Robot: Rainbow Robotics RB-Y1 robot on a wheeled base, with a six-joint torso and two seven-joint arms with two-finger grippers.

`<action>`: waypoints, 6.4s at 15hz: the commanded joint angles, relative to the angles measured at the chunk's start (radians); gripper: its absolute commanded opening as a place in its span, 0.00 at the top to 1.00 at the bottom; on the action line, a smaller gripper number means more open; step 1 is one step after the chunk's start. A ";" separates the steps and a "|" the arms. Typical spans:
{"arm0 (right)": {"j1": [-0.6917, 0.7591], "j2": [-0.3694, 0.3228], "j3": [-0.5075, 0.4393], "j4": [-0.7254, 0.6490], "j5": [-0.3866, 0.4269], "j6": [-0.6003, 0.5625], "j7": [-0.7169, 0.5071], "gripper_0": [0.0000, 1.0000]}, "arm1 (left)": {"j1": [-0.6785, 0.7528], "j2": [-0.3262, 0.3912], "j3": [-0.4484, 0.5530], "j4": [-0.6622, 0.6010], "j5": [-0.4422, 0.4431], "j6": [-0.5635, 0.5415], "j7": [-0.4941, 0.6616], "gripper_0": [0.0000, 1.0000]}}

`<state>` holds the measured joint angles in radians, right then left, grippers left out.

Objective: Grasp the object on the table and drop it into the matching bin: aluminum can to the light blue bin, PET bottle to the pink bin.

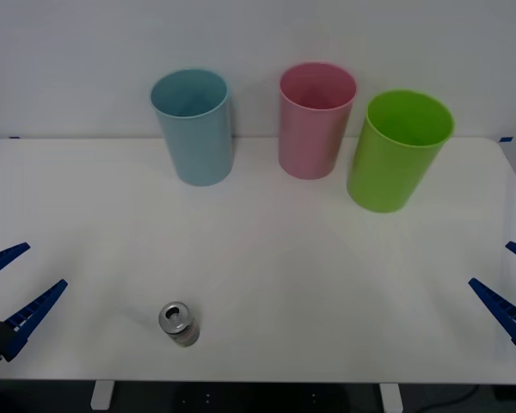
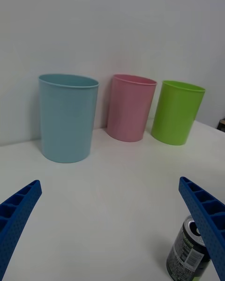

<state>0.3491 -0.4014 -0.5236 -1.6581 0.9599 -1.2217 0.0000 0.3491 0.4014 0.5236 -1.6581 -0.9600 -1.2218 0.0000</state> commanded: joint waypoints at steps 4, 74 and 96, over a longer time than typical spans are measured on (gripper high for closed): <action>0.000 0.000 0.000 0.000 0.000 0.000 0.000 0.00 | 0.014 -0.010 -0.007 0.027 0.012 0.004 -0.003 0.00; 0.000 0.000 0.000 0.000 0.000 0.000 0.000 0.00 | -0.415 -0.125 -0.295 0.641 -0.364 -0.217 -0.612 0.00; 0.000 0.000 0.000 0.000 0.000 0.000 0.000 0.00 | -0.421 -0.124 -0.163 0.641 -0.327 -0.197 -0.558 1.00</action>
<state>0.3491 -0.4014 -0.5236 -1.6581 0.9599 -1.2217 0.0000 -0.0724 0.2765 0.3393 -1.0162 -1.2887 -1.4200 -0.5652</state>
